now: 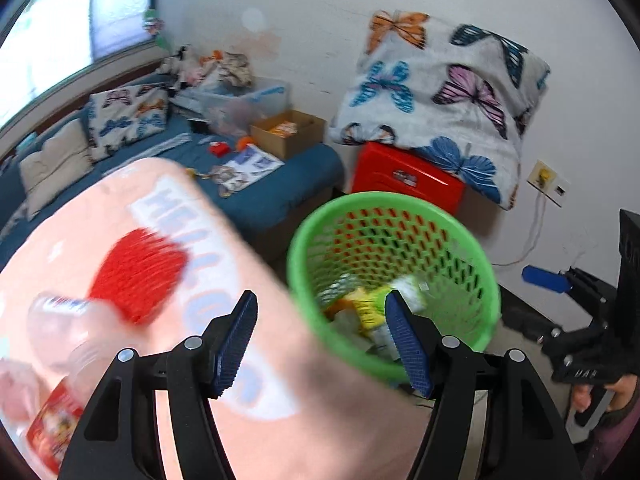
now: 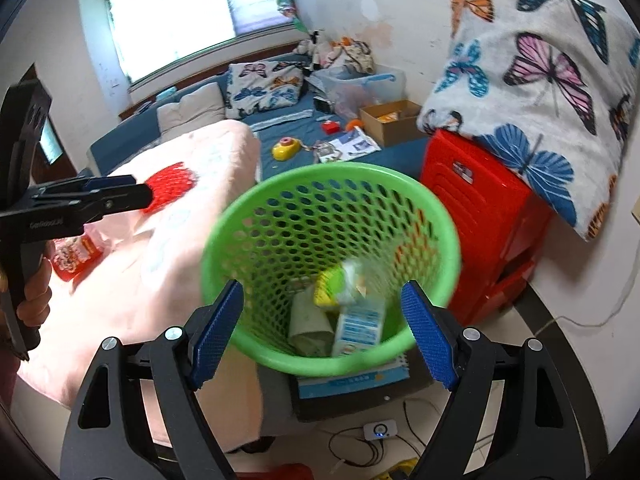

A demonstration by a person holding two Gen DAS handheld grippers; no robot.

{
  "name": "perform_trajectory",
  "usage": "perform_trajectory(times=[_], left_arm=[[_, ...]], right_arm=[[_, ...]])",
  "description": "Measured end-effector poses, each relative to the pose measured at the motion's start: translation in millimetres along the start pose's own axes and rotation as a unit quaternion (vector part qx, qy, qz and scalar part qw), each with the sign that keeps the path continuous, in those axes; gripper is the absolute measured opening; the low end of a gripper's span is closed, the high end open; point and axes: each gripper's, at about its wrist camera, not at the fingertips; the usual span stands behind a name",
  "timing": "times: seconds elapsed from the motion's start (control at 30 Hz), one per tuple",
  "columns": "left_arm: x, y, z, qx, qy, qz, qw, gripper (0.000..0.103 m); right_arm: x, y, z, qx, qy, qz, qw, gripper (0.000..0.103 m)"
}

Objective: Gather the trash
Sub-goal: 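Return the left gripper to the table and grasp the red paper cup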

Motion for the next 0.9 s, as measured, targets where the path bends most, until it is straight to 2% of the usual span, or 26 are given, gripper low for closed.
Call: perform_trajectory(times=[0.07,0.23,0.5,0.63,0.77,0.83,0.9], left_arm=[[5,15,-14,-0.009,-0.003,-0.009,0.9999,0.064],[21,59,-50,-0.061,-0.009,-0.013,0.9980,0.068],[43,124,-87,-0.120,0.002,-0.036,0.9922,0.075],[53,147,-95,-0.143,0.017,-0.018,0.9894,0.082],[61,169,-95,-0.149,0.051,0.001,0.9876,0.087],[64,178,-93,-0.147,0.065,0.009,0.9870,0.092],[67,188,-91,-0.134,0.083,0.020,0.9874,0.093]], right_arm=[[-3,9,2,-0.011,0.001,-0.005,1.000,0.081],[-11,41,8,-0.039,-0.002,-0.025,0.999,0.082],[-22,95,20,-0.081,-0.007,-0.054,0.995,0.085],[-23,122,26,-0.097,-0.003,-0.070,0.993,0.086],[-24,146,31,-0.109,0.002,-0.083,0.991,0.087],[-26,155,34,-0.112,0.005,-0.088,0.990,0.087],[-26,165,39,-0.116,0.010,-0.089,0.989,0.087]])
Point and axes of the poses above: each gripper's, at about its wrist camera, not at the fingertips, and z roughly the way its jaws point, y to its left, x to its underside, and after that the axes turned 12 degrees about -y, right-handed
